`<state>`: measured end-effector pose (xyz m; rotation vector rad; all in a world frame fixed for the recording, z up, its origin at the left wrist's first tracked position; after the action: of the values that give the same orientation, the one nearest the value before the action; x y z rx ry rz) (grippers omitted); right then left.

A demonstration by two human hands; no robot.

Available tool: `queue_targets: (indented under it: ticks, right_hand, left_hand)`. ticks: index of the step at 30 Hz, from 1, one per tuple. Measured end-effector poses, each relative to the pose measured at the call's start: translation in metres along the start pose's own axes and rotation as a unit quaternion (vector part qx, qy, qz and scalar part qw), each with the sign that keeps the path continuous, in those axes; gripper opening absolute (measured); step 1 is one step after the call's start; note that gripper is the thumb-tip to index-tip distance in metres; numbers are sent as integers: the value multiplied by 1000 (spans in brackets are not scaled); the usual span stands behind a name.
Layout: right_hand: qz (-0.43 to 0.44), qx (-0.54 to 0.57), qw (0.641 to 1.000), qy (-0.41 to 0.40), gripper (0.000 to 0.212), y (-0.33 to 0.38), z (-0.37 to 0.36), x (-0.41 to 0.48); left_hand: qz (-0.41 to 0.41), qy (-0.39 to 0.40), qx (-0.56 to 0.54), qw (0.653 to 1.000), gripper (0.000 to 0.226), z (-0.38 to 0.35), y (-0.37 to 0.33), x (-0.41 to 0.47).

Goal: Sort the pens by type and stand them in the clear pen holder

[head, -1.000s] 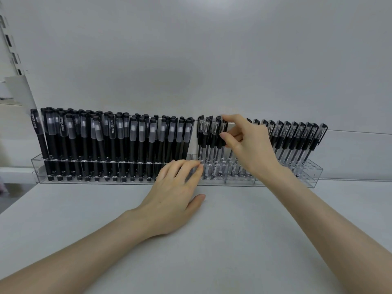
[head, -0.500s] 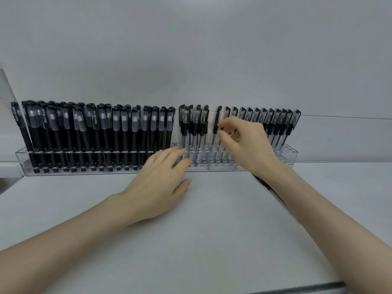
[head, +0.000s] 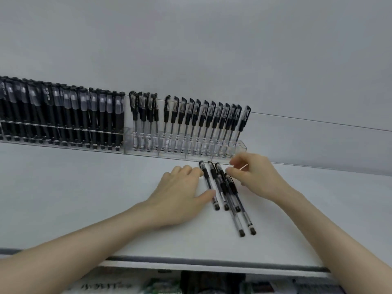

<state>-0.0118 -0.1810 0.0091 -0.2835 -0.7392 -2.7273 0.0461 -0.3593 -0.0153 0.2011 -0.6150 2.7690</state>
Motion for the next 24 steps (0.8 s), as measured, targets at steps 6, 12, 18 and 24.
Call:
queue_targets:
  ticks: [6, 12, 18, 24]
  right_hand:
    - [-13, 86, 994, 65, 23, -20, 0, 9]
    - [-4, 188, 979, 78, 11, -36, -5, 10]
    - [4, 202, 977, 63, 9, -38, -8, 12]
    - [24, 189, 980, 55, 11, -39, -10, 12]
  left_hand:
    - [151, -60, -86, 983, 69, -13, -28, 13]
    - [186, -76, -110, 973, 73, -25, -47, 30]
    - [217, -15, -174, 961, 49, -10, -39, 47]
    - [231, 56, -191, 952, 33, 3, -36, 60]
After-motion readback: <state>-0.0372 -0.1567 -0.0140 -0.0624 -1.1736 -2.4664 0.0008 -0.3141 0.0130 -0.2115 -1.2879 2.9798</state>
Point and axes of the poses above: each hand's wrist, its own x-axis towards the middle knuckle, its own z-axis out of the back of the hand, y = z × x, the point moved 2 cm from there along x, towards the middle knuckle, and after that the axes turned 4 degrees about -x, right-handed, at the moved point
